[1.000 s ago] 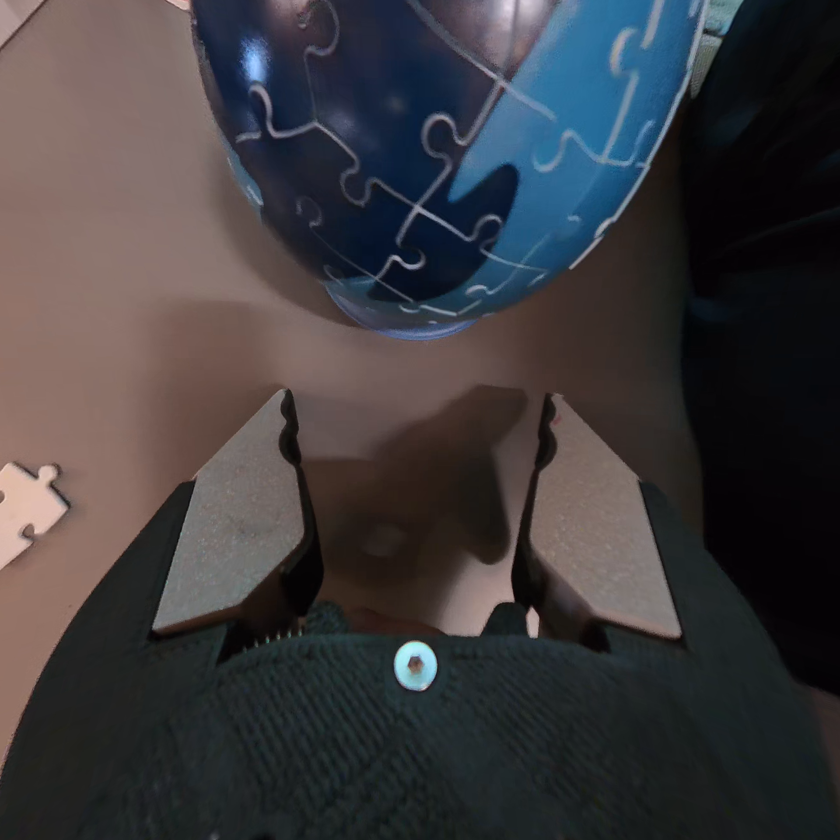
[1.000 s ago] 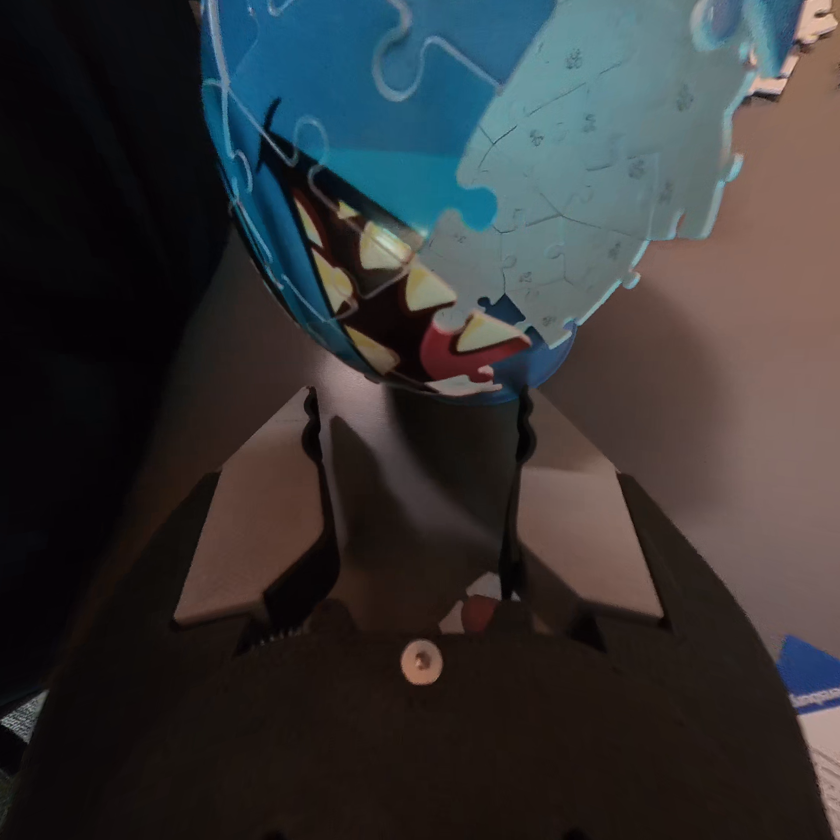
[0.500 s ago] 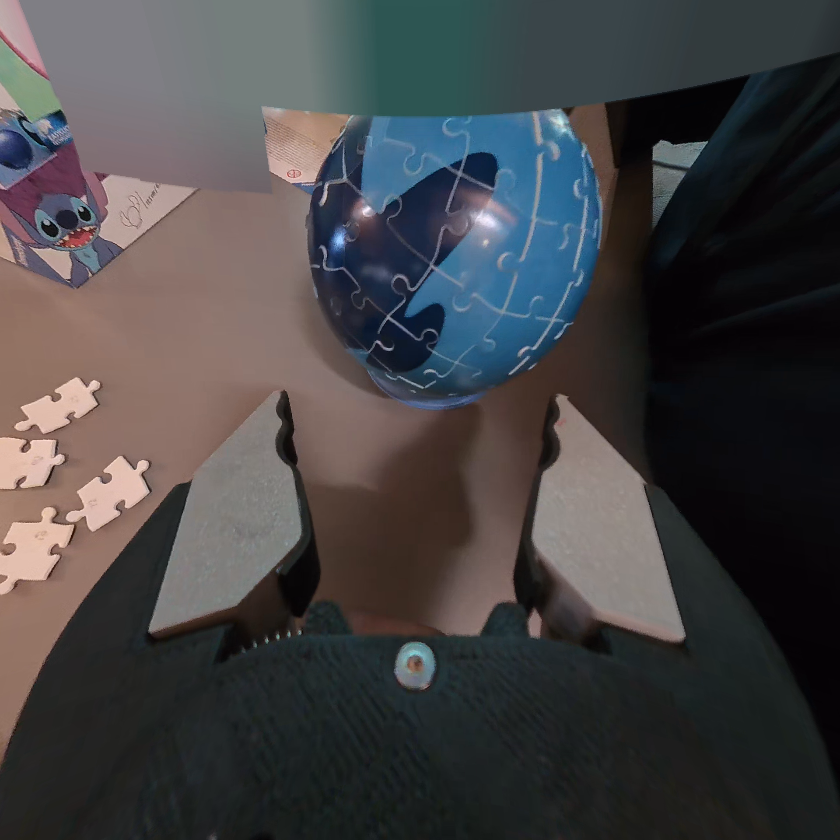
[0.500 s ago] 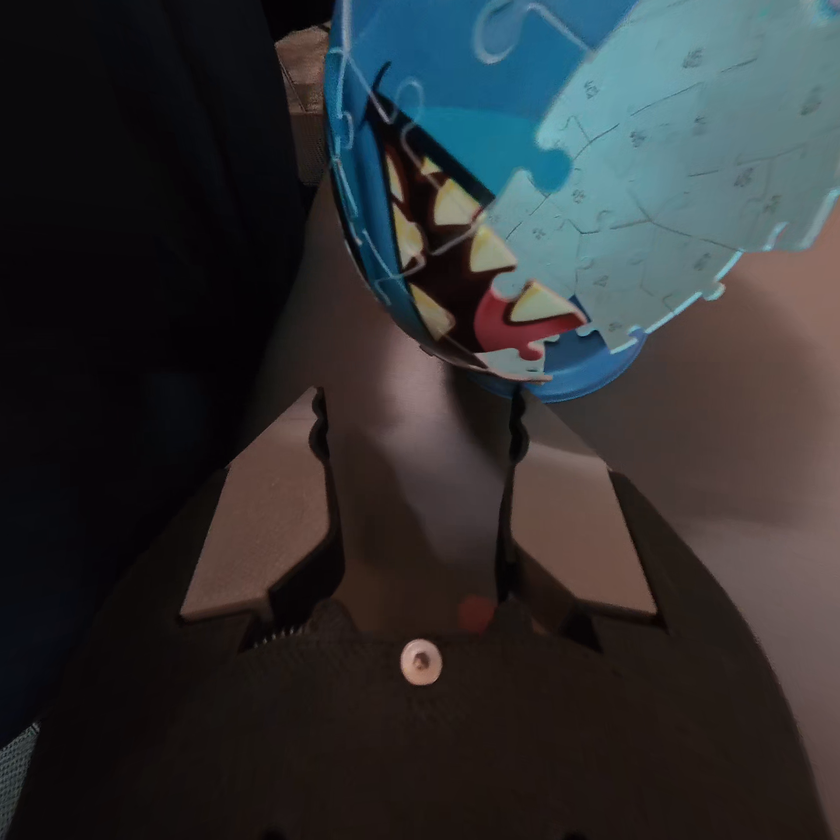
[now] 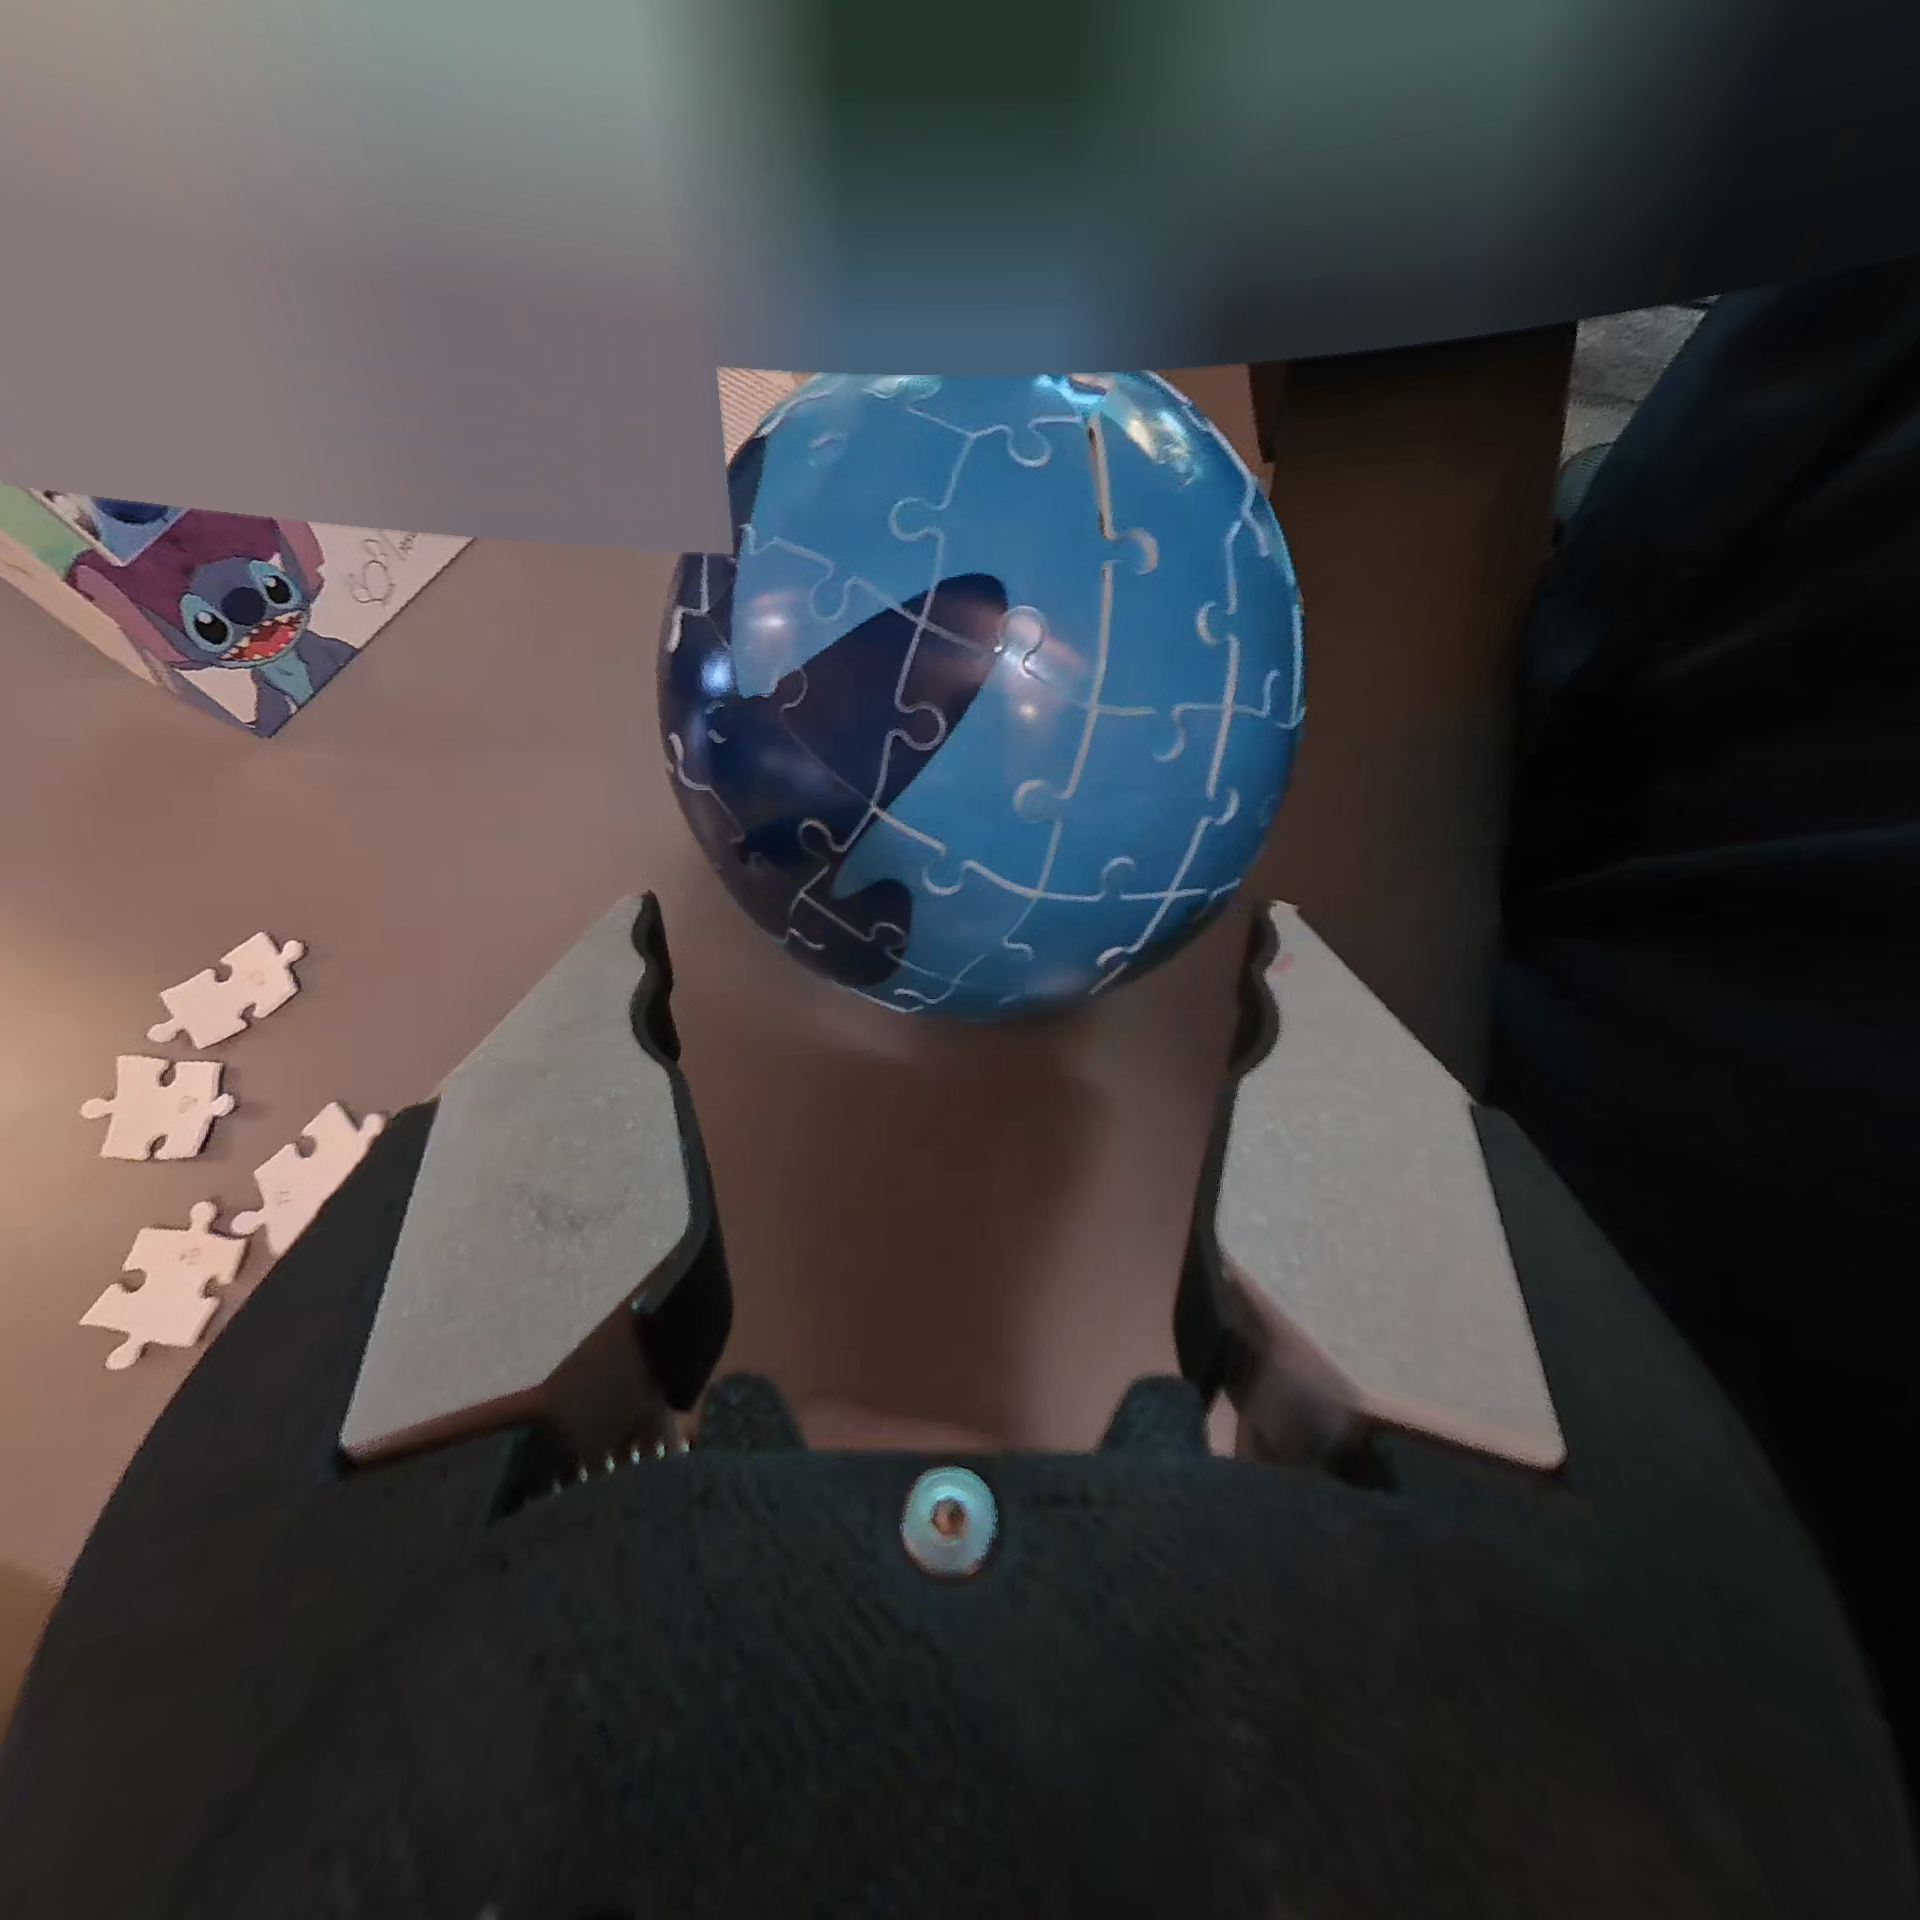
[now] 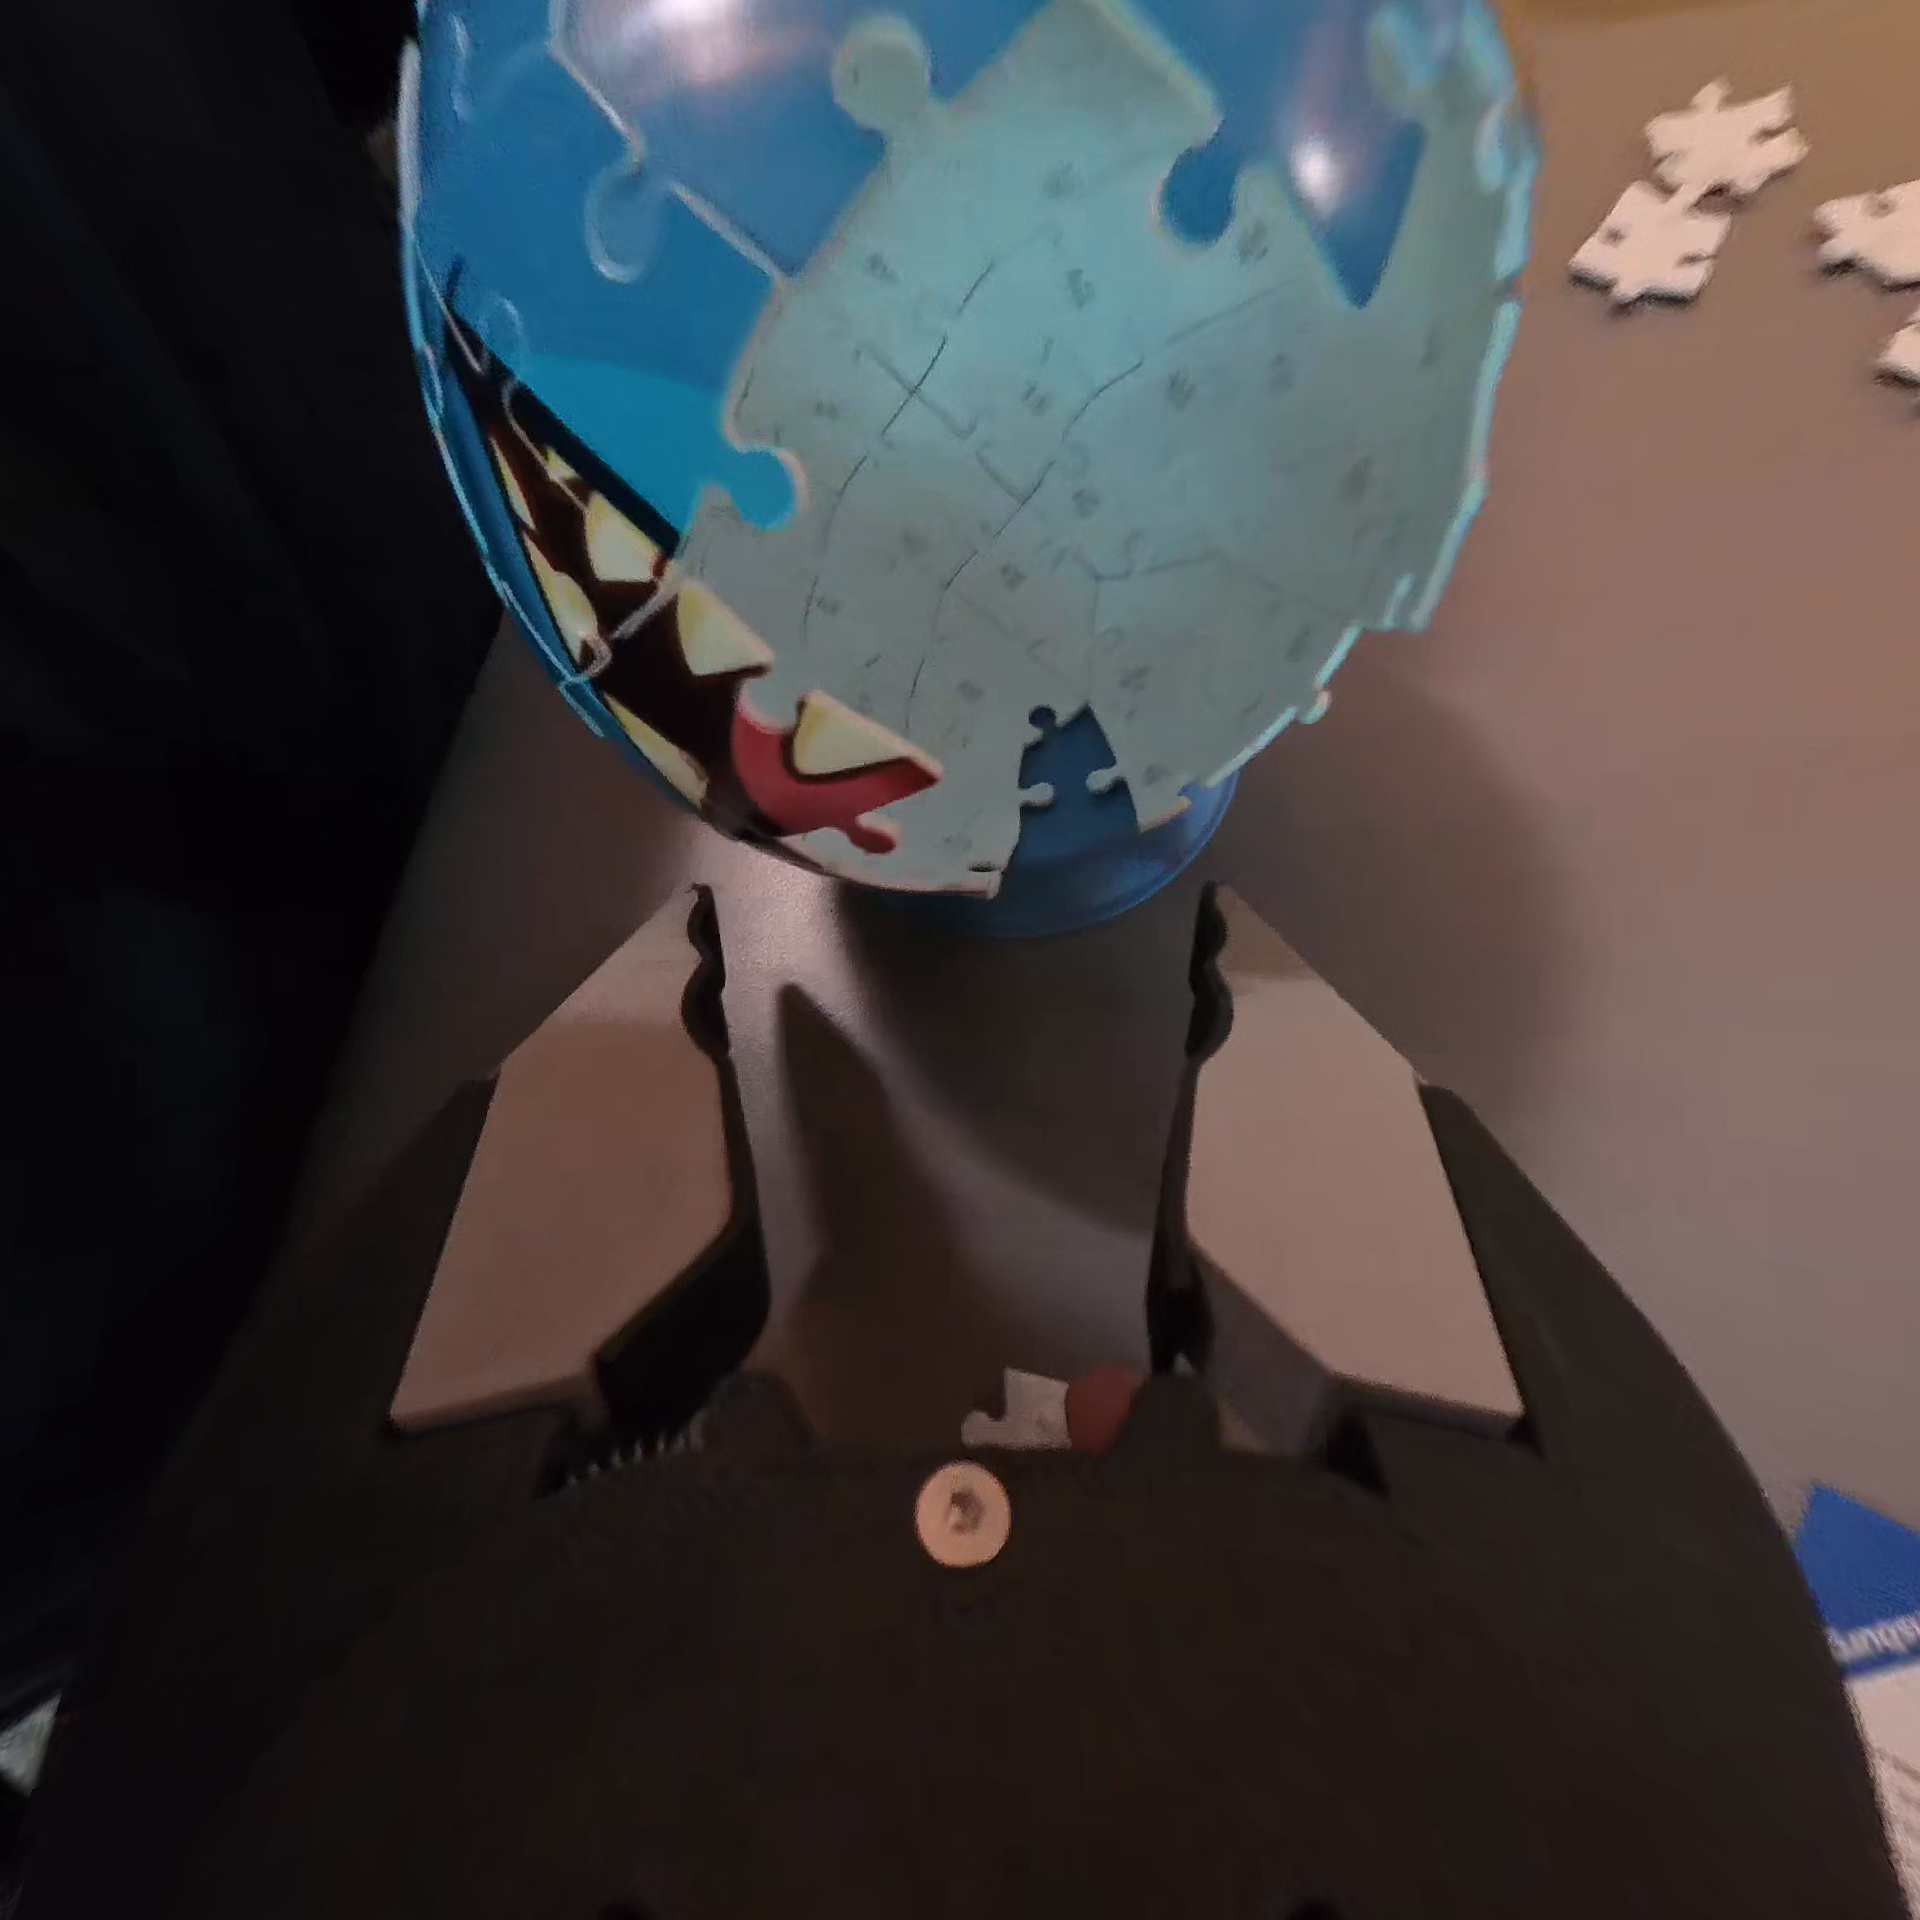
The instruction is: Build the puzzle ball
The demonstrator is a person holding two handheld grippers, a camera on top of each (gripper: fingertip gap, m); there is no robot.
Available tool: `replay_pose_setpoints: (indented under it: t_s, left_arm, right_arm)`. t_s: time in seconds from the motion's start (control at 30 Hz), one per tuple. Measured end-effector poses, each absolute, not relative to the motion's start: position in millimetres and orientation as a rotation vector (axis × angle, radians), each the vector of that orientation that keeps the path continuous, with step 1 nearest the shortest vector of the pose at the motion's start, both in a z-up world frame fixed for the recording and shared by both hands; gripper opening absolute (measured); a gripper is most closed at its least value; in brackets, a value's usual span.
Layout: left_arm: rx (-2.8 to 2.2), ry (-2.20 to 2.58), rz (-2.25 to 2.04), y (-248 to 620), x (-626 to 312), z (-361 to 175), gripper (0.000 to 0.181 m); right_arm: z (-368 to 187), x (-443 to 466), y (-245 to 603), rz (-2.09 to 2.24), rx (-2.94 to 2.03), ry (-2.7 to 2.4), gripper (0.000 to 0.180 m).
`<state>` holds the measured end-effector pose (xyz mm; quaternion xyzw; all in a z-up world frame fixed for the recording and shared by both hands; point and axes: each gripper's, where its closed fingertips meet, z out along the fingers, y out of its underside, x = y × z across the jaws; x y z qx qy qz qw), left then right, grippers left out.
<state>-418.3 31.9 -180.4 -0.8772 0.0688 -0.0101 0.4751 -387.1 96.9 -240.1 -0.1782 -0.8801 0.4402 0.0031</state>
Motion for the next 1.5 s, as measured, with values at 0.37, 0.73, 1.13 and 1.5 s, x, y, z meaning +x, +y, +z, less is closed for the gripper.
replay_pose_setpoints:
  t_s: [0.37, 0.73, 1.13, 1.5]
  left_arm:
    - [-2.209, 0.226, -0.017, 36.4, -416.4, -193.4, 0.109]
    - [-2.178, 0.291, -0.12, 35.1, -414.4, -192.6, 0.108]
    - [-2.189, 0.33, -0.118, 34.7, -411.2, -197.7, 0.108]
    - [-2.167, 0.331, -0.122, 32.8, -408.6, -196.3, 0.108]
  right_arm:
    - [-240.6, -375.9, 84.7, 1.394, -0.497, -2.806, 0.087]
    - [-222.6, -372.9, 113.4, 1.395, -0.621, -2.724, 0.085]
    - [-244.6, -370.2, 227.9, 0.911, -0.815, -2.536, 0.061]
    - [-250.8, -385.7, 212.2, 0.911, -0.697, -2.678, 0.042]
